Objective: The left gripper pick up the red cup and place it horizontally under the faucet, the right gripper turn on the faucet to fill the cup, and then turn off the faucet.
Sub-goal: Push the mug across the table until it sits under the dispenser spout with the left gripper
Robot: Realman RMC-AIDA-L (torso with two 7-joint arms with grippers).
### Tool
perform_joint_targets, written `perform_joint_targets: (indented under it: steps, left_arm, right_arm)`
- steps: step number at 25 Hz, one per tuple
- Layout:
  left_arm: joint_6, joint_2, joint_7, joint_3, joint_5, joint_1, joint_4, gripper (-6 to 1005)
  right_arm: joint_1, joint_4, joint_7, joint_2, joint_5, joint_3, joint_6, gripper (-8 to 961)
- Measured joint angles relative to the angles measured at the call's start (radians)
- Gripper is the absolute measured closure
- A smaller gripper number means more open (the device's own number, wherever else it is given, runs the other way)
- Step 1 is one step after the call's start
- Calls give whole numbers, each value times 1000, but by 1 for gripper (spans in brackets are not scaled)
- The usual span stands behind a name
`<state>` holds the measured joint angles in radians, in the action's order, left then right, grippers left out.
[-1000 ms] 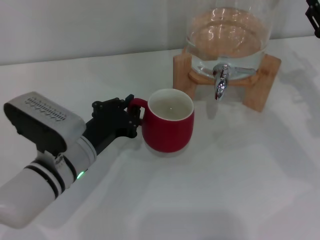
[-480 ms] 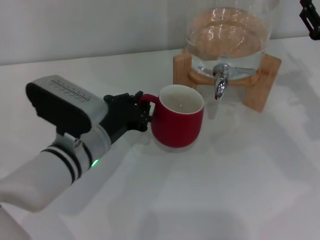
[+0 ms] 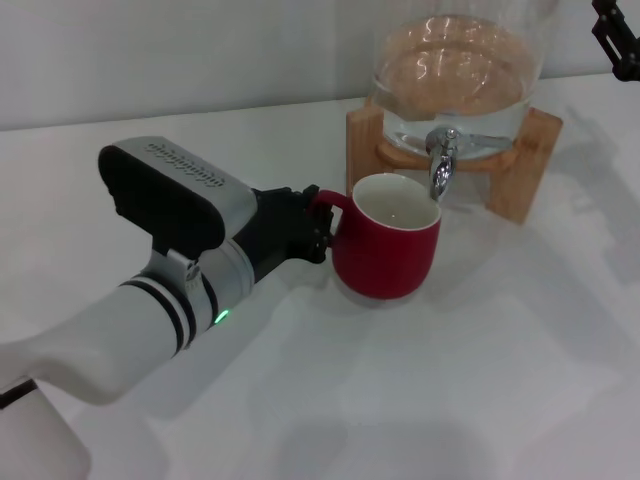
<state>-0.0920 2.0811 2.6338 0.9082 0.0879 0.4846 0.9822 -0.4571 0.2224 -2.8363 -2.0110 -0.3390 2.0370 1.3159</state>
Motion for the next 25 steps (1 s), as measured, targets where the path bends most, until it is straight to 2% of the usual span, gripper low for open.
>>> perform_joint_targets:
  steps: [9,25]
  left_arm:
    - [37,2,-49,-41,-1,59,-39,862]
    - [31,8,-77,-44,-4,131,-104,861]
  right_arm:
    - [1,0,0,0,0,-13,15,336]
    - [12,-2,0,0,0,-31,39,336]
